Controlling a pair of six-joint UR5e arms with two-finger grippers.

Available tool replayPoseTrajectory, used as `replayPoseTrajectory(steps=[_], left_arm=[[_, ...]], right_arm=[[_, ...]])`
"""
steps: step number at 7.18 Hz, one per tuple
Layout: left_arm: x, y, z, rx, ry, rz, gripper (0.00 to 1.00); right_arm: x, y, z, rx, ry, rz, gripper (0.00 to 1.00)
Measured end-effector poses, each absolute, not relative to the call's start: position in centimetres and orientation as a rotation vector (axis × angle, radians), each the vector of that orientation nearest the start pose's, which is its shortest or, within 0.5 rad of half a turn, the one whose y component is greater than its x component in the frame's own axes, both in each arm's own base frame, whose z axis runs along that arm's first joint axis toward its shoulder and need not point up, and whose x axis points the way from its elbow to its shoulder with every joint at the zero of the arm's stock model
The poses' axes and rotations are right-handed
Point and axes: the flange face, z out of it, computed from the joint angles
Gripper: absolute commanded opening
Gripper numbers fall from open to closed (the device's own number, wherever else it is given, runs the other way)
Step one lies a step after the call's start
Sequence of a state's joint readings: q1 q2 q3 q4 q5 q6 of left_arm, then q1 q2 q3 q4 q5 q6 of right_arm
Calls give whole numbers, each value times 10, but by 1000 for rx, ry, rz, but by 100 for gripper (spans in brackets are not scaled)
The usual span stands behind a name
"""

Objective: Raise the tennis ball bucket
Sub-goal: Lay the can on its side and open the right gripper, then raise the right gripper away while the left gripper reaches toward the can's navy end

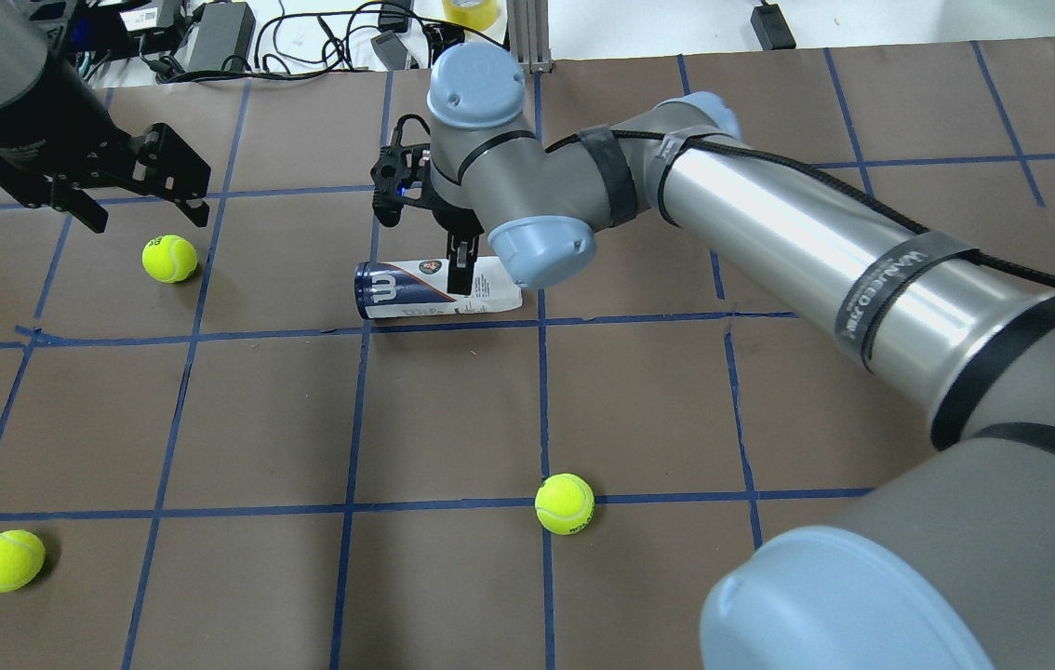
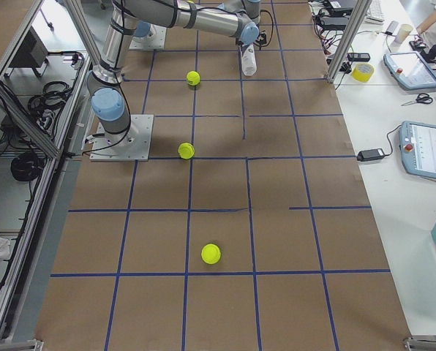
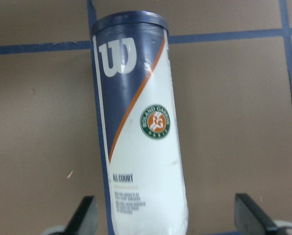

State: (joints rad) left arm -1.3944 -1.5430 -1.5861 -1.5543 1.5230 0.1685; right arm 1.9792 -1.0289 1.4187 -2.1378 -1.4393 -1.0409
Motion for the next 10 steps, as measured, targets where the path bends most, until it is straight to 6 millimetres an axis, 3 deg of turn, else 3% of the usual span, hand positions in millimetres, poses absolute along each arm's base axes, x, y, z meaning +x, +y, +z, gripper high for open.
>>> replayPoseTrajectory(steps=[3,5,7,8,10], left_arm=[[-62,-513,472,11,3327,-64,100],[-70,-532,427,47,3450,-85,100],[-74,-550,380,52,3542,-69,100],[-75,-558,362,64,3586,-51,100],[-70,-574,331,128,3647,-37,100]], right_arm=[[316,-582,389,-1793,2419,-259,100],[240,-570,437,-1619,2508,-178,100],[163,-565,468,-1411,2620,-150,100],[142,-555,484,-1326,2681,-136,100],[128,-519,503,-1151,2830,-40,100]])
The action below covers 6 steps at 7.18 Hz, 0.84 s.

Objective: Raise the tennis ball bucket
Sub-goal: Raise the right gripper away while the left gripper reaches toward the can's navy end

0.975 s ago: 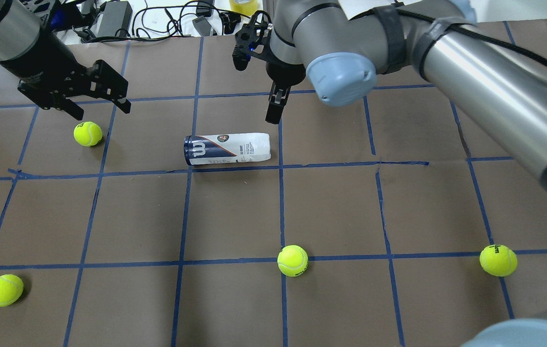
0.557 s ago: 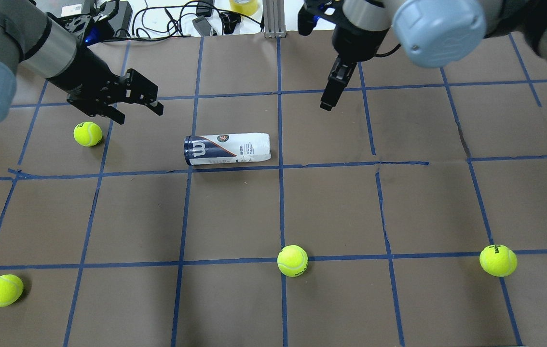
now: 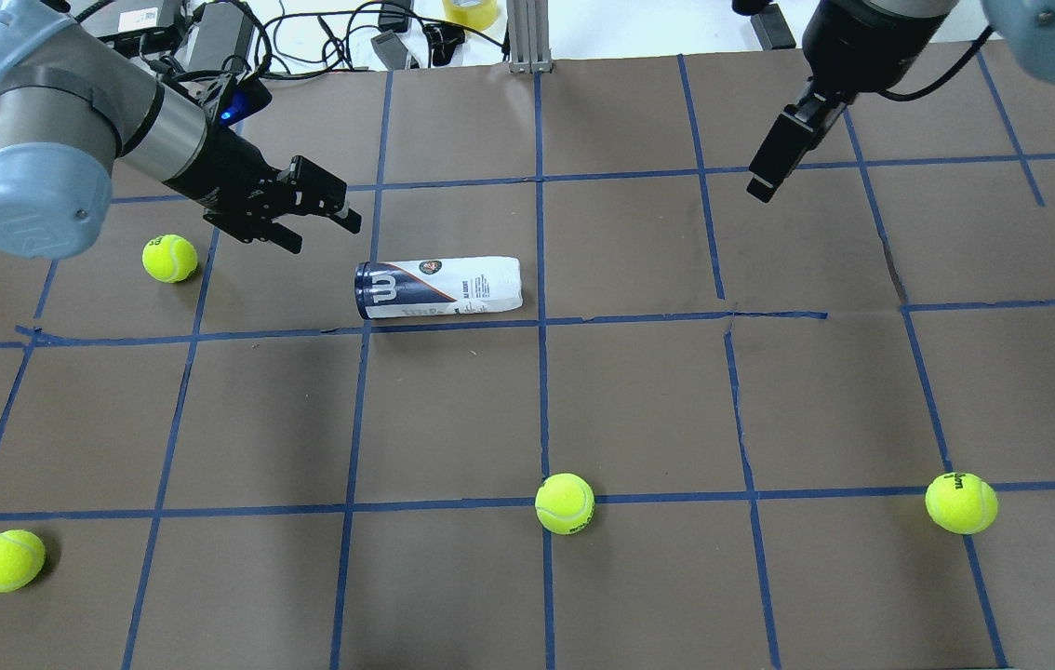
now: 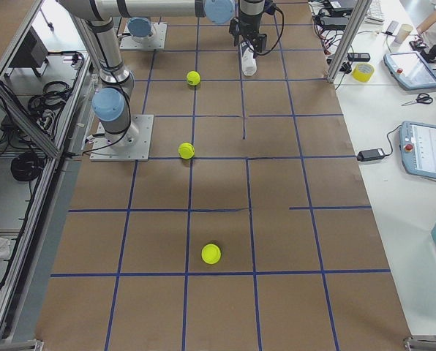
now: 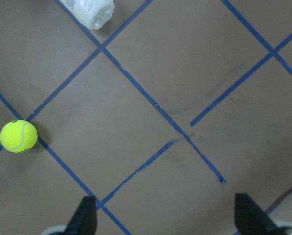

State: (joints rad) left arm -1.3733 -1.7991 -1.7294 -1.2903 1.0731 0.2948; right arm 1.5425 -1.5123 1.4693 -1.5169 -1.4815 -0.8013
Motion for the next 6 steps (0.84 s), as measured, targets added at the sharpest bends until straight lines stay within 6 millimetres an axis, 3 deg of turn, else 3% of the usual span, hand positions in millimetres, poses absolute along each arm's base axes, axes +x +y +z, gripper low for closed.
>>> replayPoseTrajectory(steps=[2,3,6], left_arm=[[-66,-587,297,-135,-2582,2,100],[-66,-592,280,-154,-2571,-13,100],[-63,-604,242,-197,-2560,-24,100]], right_arm=[[124,-497,521,-929,2954,-39,100],[126,-493,527,-796,3015,-46,100],[147,-495,538,-642,3126,-135,100]])
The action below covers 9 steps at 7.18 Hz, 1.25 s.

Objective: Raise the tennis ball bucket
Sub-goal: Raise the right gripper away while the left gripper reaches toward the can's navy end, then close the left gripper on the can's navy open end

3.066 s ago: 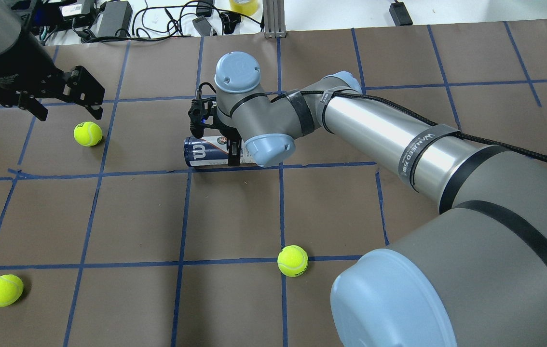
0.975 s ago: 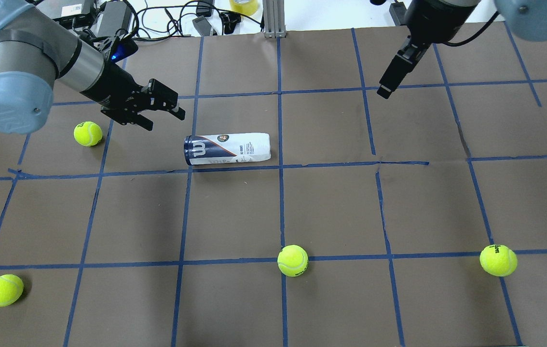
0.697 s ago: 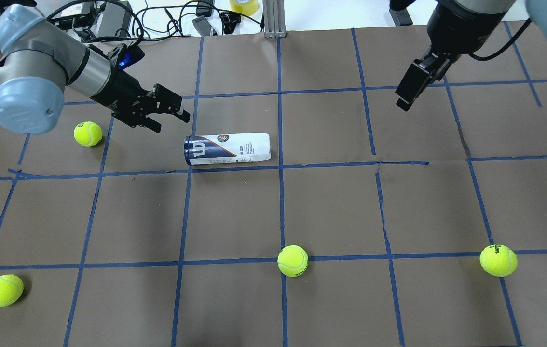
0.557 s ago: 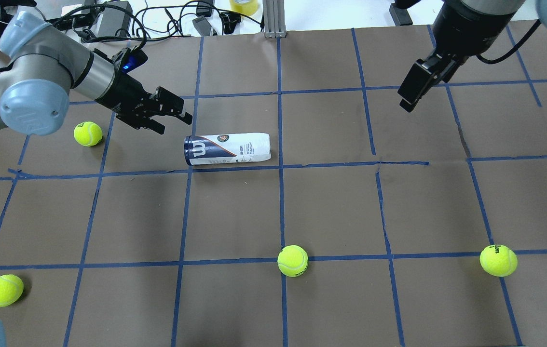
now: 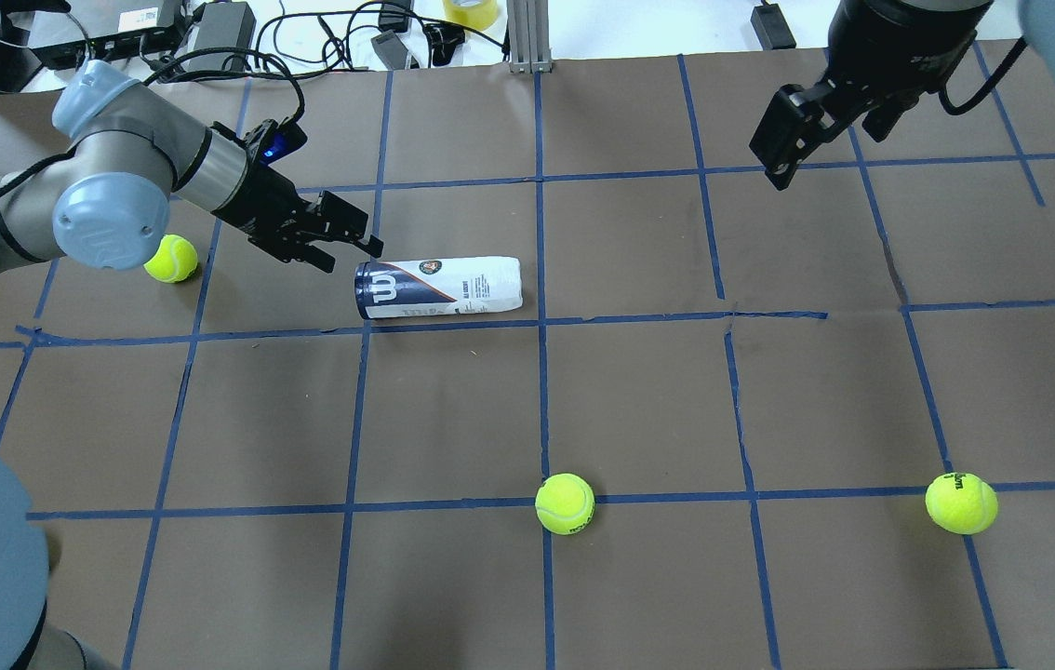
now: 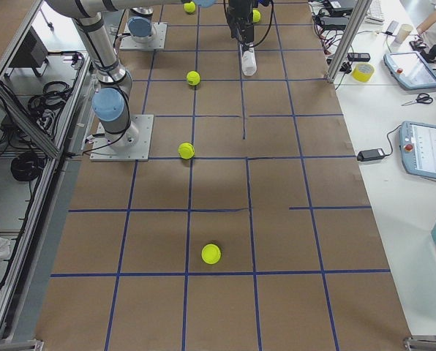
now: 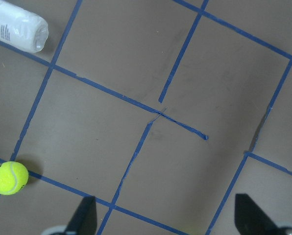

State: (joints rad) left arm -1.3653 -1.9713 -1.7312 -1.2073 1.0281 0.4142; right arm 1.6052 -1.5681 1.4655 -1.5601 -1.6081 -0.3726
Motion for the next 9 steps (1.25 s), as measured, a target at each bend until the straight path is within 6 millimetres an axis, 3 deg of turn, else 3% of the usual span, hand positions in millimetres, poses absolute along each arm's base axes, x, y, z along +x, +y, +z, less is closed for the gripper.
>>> replayPoseTrajectory(steps=[4,5,6,7,9], left_arm=[[-68,-604,208,-180,-2492,-52,100],[-69,-604,202,-172,-2482,-58,79],[-69,-605,197,-163,-2475,-67,38],[-69,-605,193,-157,-2472,-74,3],[-68,-608,194,-138,-2474,-78,0]], right_arm=[[150,-499,531,-417,3162,-124,100],[147,-502,528,-367,3165,-116,100],[146,-502,527,-290,3170,-115,100],[144,-502,525,-208,3174,-108,100],[143,-502,521,-153,3176,-93,100]])
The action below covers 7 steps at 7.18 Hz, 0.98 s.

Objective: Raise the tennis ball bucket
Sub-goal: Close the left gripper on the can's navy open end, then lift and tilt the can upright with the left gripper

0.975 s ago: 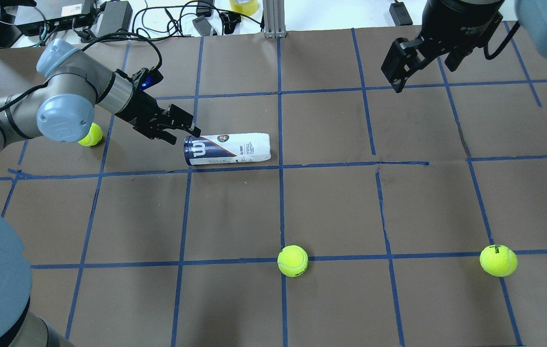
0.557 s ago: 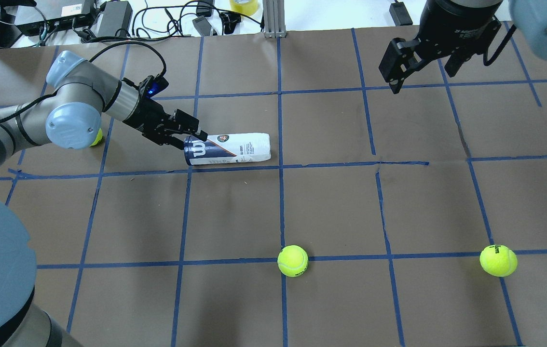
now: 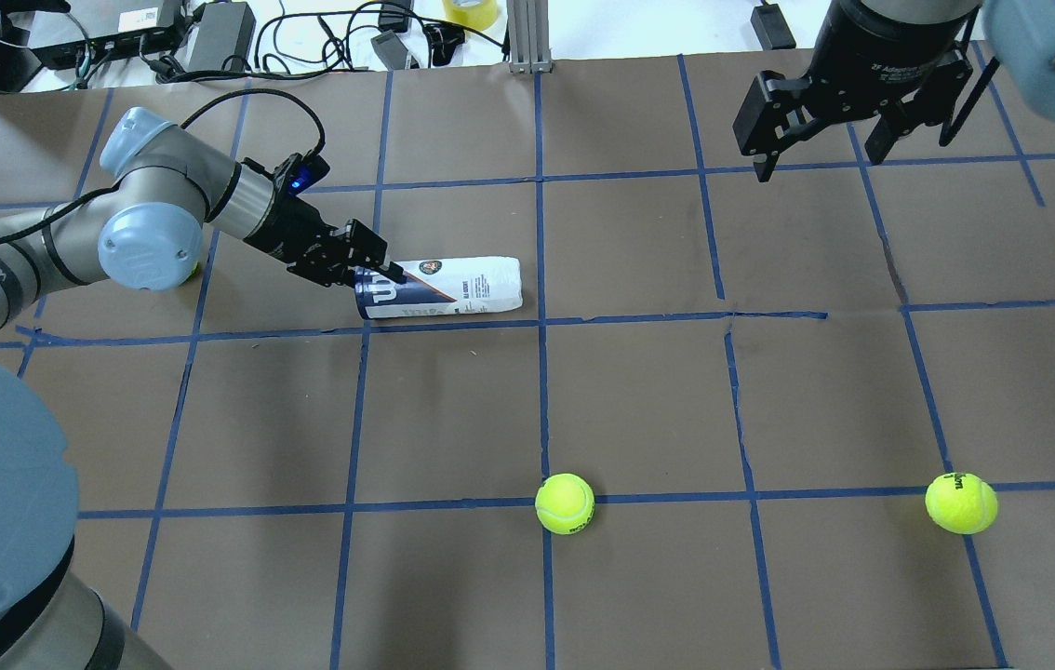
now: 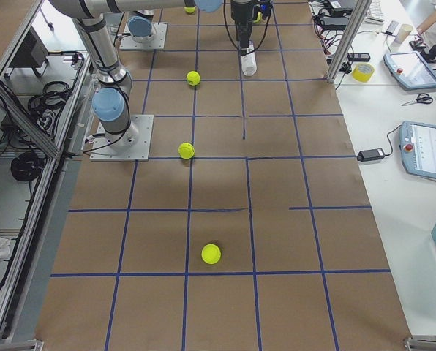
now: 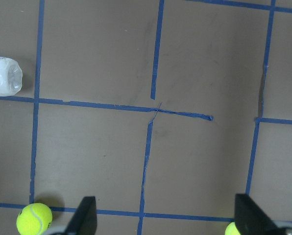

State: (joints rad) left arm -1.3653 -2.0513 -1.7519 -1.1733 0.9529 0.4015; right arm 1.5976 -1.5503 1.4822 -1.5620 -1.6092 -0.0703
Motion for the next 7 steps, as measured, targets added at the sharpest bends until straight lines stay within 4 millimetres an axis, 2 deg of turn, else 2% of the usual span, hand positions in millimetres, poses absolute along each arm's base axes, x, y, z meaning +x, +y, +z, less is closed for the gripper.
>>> replayPoseTrajectory(steps=[2,4,6,7], left_arm=[[-67,-614,206,-63,-2487,-77,0],[-68,-624,233,57,-2501,-64,0],[-78,-638,274,213,-2512,-38,0],[-91,-644,301,260,-2521,-16,0]], right_arm=[[143,-501,520,-143,3176,-90,100],[143,-501,519,-140,3177,-87,100],[143,-501,518,-136,3177,-82,100],[142,-501,518,-133,3177,-80,100]])
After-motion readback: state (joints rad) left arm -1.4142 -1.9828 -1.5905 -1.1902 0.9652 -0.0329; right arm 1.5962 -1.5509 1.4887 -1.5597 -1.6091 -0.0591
